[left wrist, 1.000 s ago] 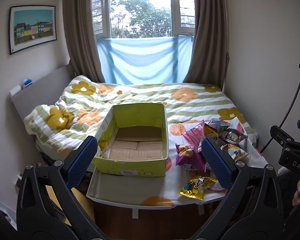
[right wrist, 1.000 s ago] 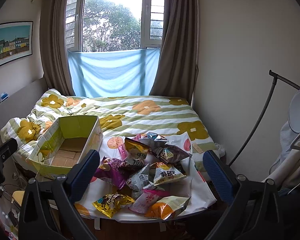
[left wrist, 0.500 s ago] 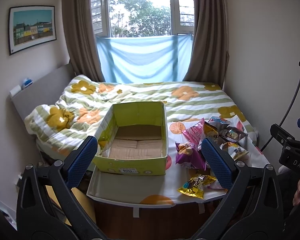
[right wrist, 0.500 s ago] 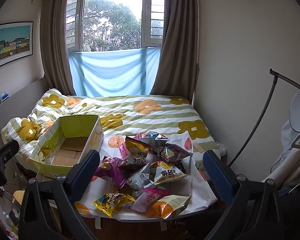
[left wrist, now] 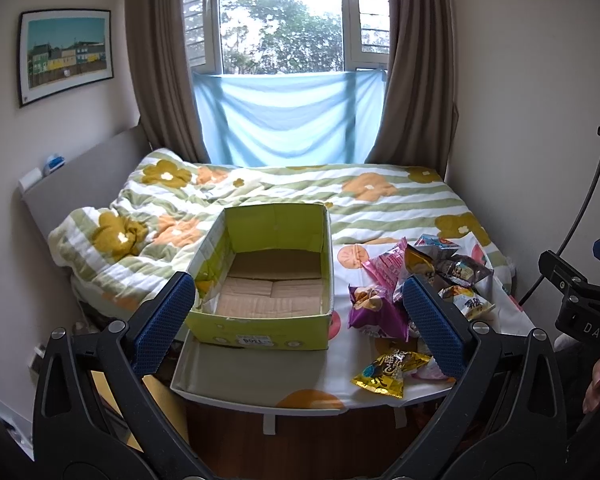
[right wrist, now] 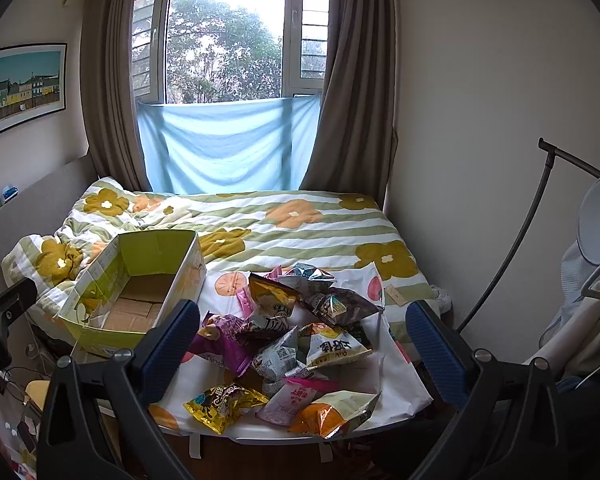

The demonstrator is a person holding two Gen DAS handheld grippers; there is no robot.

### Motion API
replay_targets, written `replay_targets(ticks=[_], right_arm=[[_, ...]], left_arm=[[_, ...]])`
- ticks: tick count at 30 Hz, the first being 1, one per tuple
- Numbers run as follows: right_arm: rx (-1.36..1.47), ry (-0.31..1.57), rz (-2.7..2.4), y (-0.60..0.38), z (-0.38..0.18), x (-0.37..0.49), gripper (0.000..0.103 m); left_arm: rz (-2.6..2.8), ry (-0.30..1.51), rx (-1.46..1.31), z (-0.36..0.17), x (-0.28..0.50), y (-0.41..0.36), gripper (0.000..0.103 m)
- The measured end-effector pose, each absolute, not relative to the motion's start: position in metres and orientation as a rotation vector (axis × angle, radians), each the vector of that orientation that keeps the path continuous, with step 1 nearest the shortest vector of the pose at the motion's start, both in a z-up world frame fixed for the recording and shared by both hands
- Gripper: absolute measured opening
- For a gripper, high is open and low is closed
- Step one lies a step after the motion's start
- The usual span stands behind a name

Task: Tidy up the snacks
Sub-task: 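Reach the left tool to the gold chocolate snack bag and grasp it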

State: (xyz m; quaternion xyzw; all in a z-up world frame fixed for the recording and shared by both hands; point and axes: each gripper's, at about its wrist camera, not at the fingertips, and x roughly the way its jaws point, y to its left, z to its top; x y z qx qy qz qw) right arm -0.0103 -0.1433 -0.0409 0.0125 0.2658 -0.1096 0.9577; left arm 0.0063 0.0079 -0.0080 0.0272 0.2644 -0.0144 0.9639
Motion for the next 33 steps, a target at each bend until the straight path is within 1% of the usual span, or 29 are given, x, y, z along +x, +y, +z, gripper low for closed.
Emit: replay_targets(ticks=[10, 16, 19, 25, 33], right_arm=[[0.033, 0.544, -0.21, -0.142, -0.041, -0.009, 0.103], [0.055, 0.577, -0.222, -0.148, -0.046, -0.005, 0.103], [0.075, 0.621, -0.244, -0.16, -0.061, -0.001, 0.103], [0.1, 0.729, -0.28, -0.181, -0.11, -0.001, 0.103], [0.17, 0.847, -0.198, -0.221, -0.187, 0.001, 0.103]], left_arm=[[-0.051, 0.546, 0.038, -0.005, 0.008, 0.011, 0.103], [-0.133, 0.625, 0.087, -0.016, 0.031, 0.004, 0.103], [-0.232, 0.709, 0.108, -0.041, 0.05, -0.007, 0.103], [-0.432, 0.916, 0.148, -0.117, 0.094, -0.039, 0.103], [-0.526, 1.086, 0.181, -0.211, 0.125, -0.077, 0.103]])
